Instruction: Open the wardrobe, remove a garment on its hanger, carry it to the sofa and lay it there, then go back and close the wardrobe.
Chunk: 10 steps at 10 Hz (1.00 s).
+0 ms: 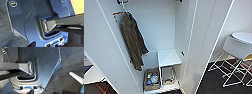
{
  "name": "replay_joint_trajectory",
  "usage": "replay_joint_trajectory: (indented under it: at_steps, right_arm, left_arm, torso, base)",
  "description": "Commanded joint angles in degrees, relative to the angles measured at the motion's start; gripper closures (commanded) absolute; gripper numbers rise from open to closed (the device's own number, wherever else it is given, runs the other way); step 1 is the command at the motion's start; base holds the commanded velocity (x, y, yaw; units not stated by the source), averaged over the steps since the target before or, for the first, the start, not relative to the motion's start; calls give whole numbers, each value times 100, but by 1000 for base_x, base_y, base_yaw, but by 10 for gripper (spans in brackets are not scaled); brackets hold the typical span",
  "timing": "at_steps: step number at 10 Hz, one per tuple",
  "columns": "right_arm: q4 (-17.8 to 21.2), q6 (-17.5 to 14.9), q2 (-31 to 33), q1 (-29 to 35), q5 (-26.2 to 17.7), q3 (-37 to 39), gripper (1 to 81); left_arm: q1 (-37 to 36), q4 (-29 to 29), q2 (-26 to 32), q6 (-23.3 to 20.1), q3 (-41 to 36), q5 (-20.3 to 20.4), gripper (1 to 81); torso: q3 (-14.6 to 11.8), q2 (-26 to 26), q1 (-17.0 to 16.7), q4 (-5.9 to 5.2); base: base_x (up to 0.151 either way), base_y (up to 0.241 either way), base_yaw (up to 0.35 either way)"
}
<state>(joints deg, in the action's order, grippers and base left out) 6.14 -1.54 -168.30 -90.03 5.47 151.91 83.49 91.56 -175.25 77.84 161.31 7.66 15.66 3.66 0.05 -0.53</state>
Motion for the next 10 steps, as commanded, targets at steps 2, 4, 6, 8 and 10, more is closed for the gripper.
replay_joint_trajectory:
  at_steps: [2, 4, 6, 8, 10]
  right_arm:
    - [10, -31, 32, 77, -398, 5, 10]
    - [10, -31, 31, 94, -398, 5, 10]
    - [1, -31, 22, 85, -398, 5, 10]
    - [1, -31, 31, 68, -398, 5, 10]
    - [1, -40, 22, 76, -398, 5, 10]
  left_arm:
    - [-127, 72, -37, -49, 15, -185, 10]
    - [-136, 72, -37, -49, 15, -185, 10]
    - [-127, 63, -37, -49, 15, -168, 10]
    - [-135, 72, -45, -49, 6, -168, 10]
    - [-127, 63, -37, -49, 6, -159, 10]
  torso:
    - [0, 0, 0, 0]
    - [0, 0, 0, 0]
    - [0, 0, 0, 0]
    - [0, 0, 0, 0]
    - [0, 0, 0, 0]
  base:
    - [0, 0, 269]
    - [0, 0, 156]
    - [0, 0, 50]
    - [0, 0, 0]
    - [0, 0, 0]
